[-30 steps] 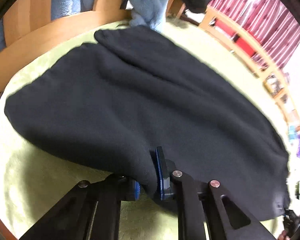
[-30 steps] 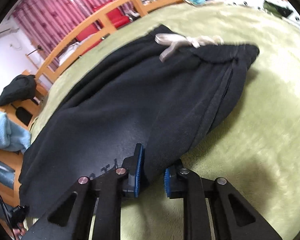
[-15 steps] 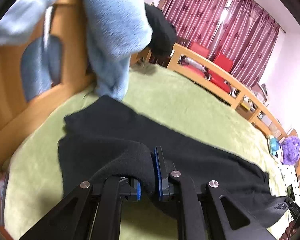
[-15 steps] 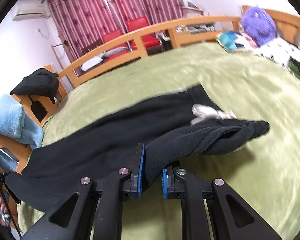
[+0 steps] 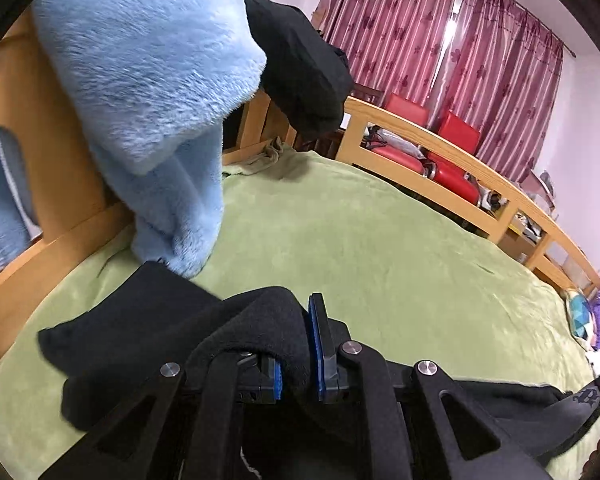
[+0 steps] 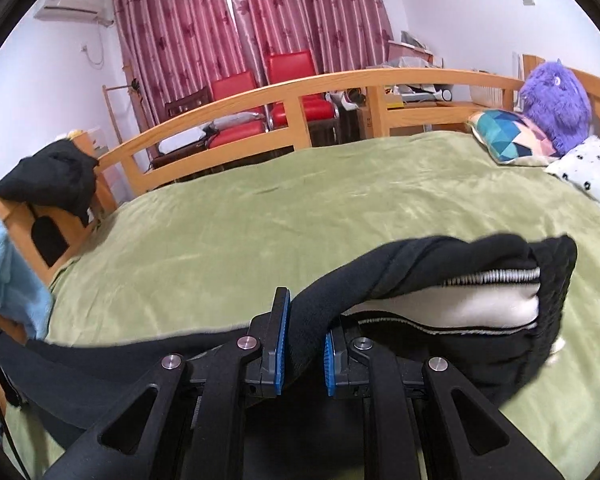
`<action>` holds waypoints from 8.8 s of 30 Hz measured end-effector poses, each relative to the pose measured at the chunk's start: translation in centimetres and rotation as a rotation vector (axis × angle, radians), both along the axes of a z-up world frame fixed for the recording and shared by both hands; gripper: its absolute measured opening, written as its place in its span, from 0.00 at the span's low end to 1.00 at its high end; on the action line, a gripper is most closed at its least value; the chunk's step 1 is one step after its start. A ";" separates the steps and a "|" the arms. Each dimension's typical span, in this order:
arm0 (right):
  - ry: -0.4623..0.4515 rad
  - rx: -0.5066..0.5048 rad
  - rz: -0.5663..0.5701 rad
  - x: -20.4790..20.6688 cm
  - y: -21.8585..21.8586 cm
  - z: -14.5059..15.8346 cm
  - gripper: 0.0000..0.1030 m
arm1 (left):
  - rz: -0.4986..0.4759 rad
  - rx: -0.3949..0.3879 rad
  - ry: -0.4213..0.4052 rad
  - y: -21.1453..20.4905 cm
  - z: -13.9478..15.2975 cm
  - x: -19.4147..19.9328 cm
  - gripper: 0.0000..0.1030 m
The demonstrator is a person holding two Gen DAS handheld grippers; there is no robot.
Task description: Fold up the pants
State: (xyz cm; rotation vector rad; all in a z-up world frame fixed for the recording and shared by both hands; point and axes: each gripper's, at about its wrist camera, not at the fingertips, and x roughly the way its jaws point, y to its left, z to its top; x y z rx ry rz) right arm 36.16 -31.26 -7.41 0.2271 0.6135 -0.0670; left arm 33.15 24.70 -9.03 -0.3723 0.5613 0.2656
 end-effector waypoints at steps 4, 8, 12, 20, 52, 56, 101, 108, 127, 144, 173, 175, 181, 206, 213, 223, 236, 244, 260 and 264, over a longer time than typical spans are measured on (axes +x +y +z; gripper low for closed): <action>0.089 -0.010 -0.034 3.5 0.8 -3.7 0.25 | 0.012 0.000 0.061 -0.4 -2.4 2.4 0.18; 0.205 -0.041 0.033 4.5 2.2 -7.7 0.49 | -0.047 0.023 0.190 -2.3 -4.1 2.8 0.45; 0.229 -0.135 0.064 1.0 4.1 -7.9 0.58 | -0.067 0.030 0.152 -3.9 -2.9 -0.6 0.77; 0.264 -0.178 0.024 -9.5 2.7 -8.7 0.75 | -0.147 0.025 0.207 -6.8 -4.4 -8.8 0.85; 0.166 0.330 -0.238 -5.8 -6.5 -12.6 0.14 | 0.075 -0.456 0.201 -3.0 -13.7 -6.0 0.14; 0.122 0.264 -0.230 -9.7 -6.1 -9.2 0.13 | 0.047 -0.446 0.186 -4.1 -11.4 -9.4 0.14; 0.285 0.041 -0.398 -42.9 -5.3 -5.0 0.55 | -0.042 -0.483 0.224 4.8 -13.4 -34.0 0.50; 0.301 0.020 -0.372 -42.2 -2.2 -5.1 0.55 | 0.011 -0.548 0.228 5.9 -14.6 -33.8 0.08; 0.295 0.059 -0.311 -43.0 -0.9 -6.0 0.55 | -0.070 -0.447 0.266 5.5 -10.4 -37.4 0.25; 0.299 0.104 -0.247 -43.0 -2.4 -6.7 0.55 | -0.340 -0.088 0.320 -14.1 -8.3 -32.0 0.73; 0.372 0.126 -0.300 -39.5 -3.7 -10.1 0.55 | -0.123 -0.175 0.222 1.1 -4.4 -27.4 0.65; 0.376 0.119 -0.296 -39.3 -3.5 -10.0 0.55 | -0.116 -0.166 0.245 1.0 -6.1 -27.7 0.65; 0.391 0.102 -0.303 -39.3 -3.1 -9.9 0.55 | -0.070 -0.112 0.315 2.1 -9.6 -25.4 0.50; 0.205 0.274 -0.570 -47.1 -17.8 -7.2 0.73 | -0.118 -0.042 0.294 -5.6 -4.0 -26.5 0.65; 0.119 0.647 -0.579 -45.3 -26.2 -10.7 0.74 | -0.235 -0.109 0.299 -14.5 -3.4 -26.6 0.65; 0.059 0.783 -0.540 -38.6 -30.1 -13.6 0.43 | -0.300 -0.099 0.358 -21.0 -4.3 -26.4 0.65; 0.225 0.366 -0.457 -37.6 -32.1 -12.7 0.56 | -0.235 -0.107 0.350 -18.0 -4.0 -28.5 0.65; 0.229 0.193 -0.484 -42.6 -28.3 -9.0 0.74 | -0.185 -0.034 0.359 -13.9 -4.7 -28.6 0.65; 0.199 0.048 -0.118 -29.5 -9.4 -7.9 0.74 | -0.245 -0.186 0.283 -6.1 -8.1 -19.5 0.64; 0.321 0.031 -0.122 -25.8 -9.4 -11.0 0.63 | -0.189 -0.105 0.344 -4.5 -10.6 -17.4 0.58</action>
